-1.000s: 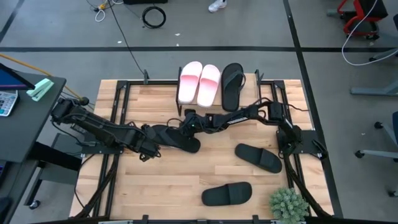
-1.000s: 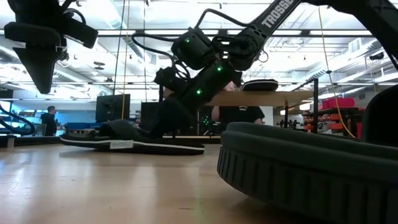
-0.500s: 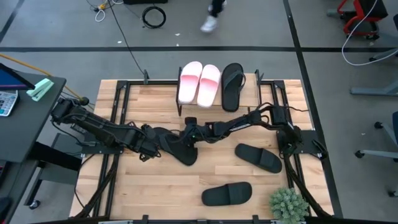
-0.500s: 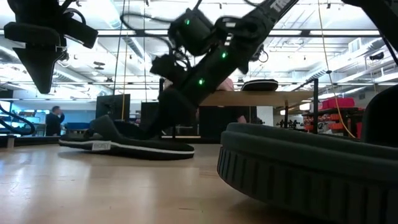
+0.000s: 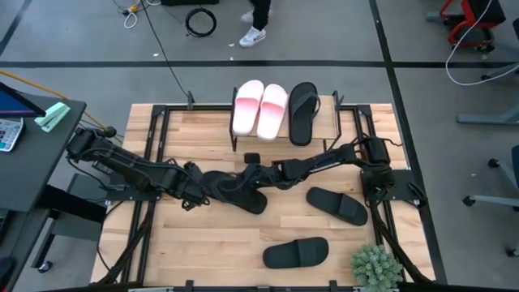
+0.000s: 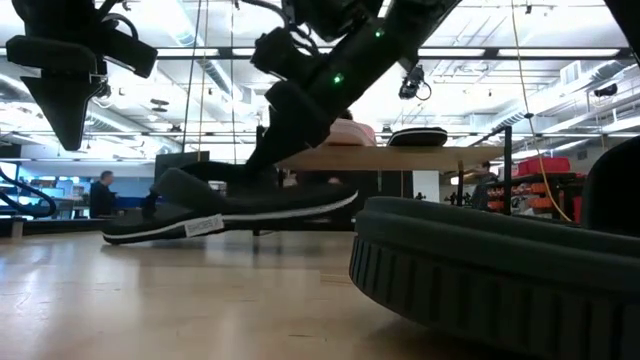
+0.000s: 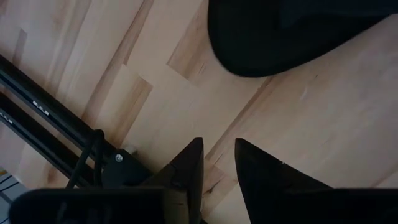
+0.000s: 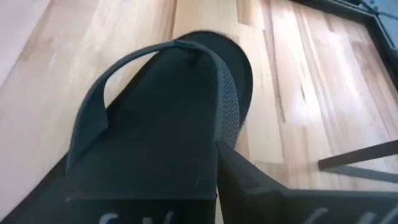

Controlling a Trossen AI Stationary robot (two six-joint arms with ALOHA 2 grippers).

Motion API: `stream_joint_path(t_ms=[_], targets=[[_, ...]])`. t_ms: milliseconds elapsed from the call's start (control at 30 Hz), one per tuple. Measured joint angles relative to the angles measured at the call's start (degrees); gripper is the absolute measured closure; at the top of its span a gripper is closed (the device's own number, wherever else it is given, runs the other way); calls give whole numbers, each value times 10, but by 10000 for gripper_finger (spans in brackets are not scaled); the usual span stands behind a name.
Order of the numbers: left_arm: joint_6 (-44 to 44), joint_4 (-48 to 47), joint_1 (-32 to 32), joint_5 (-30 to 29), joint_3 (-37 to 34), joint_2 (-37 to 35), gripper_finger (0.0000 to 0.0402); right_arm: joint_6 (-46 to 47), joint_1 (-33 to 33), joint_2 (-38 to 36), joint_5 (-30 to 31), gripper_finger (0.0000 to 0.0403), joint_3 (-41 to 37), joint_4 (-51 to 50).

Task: Pick and place slides into the shelf
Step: Put the black slipper on the shelf

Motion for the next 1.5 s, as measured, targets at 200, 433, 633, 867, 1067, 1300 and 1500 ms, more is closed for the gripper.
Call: stream_joint_path(t_ms=[200, 433, 633, 867, 1067, 1300, 1500], targets=[[0, 0, 0, 0, 0, 0, 311, 23, 13, -9, 12, 402, 1, -30], [0, 0, 0, 0, 0, 0, 317, 37, 27, -9, 42, 402, 1, -68], [0, 0, 0, 0, 0, 0, 313, 73, 22, -5, 41, 375, 1, -73], [0, 1, 0, 0, 0, 0, 320, 73, 19, -5, 42, 295, 1, -72], [0, 1, 0, 0, 0, 0, 322, 48, 10, -5, 51, 249, 1, -47], [6, 1, 0, 0, 0, 0, 319, 58, -22, 3, 24, 239, 0, -41], [14, 3, 0, 0, 0, 0, 327, 67, -27, 10, 3, 243, 0, -32]])
